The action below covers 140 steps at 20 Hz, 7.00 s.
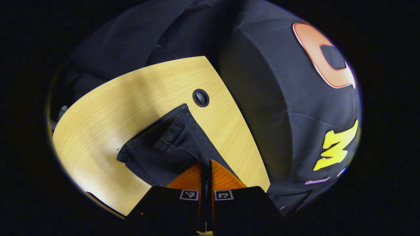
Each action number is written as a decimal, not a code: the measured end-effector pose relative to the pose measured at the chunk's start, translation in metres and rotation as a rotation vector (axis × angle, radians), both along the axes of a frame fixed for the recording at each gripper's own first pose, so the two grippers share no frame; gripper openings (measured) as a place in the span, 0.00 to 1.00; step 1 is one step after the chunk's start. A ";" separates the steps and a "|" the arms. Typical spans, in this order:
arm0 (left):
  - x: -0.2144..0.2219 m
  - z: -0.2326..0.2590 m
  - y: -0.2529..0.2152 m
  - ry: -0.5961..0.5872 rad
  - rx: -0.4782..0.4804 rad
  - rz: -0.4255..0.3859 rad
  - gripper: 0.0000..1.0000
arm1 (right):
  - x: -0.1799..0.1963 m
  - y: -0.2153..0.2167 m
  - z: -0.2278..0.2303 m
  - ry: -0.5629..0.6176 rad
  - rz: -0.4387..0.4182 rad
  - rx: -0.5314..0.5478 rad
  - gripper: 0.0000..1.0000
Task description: Grasp the waist and the cuffs of the jeans and fold them to make the two legs overlap; first hold the waist and fold one-third of the jeans toward the cuffs, then hold the cuffs and fold the remaining one-third in the same direction to finish folding.
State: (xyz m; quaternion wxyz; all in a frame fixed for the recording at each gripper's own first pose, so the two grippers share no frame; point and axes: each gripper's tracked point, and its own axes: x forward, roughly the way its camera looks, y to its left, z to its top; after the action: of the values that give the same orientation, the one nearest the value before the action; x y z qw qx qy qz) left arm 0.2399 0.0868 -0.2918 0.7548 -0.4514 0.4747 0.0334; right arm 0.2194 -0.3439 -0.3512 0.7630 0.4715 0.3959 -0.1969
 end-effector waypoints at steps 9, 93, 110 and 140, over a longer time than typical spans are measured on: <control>0.010 -0.051 -0.005 0.090 0.077 -0.006 0.07 | 0.003 0.000 -0.023 0.079 0.009 -0.072 0.09; -0.162 0.187 0.086 -0.664 0.744 0.021 0.99 | -0.024 0.342 0.184 -0.440 0.630 -0.703 0.00; -0.162 0.184 0.164 -0.648 0.880 0.077 0.98 | -0.032 0.518 -0.022 -0.224 1.051 -0.842 0.15; -0.006 -0.025 0.117 -0.288 -0.180 0.375 0.98 | -0.172 0.273 0.176 -0.282 0.848 -0.713 0.98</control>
State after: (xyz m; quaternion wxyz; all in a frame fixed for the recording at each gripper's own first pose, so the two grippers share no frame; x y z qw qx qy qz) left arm 0.2335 0.2038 -0.3171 0.7519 -0.5972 0.2715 0.0656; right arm 0.0471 -0.0706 -0.1752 0.9327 0.0065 0.3538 0.0700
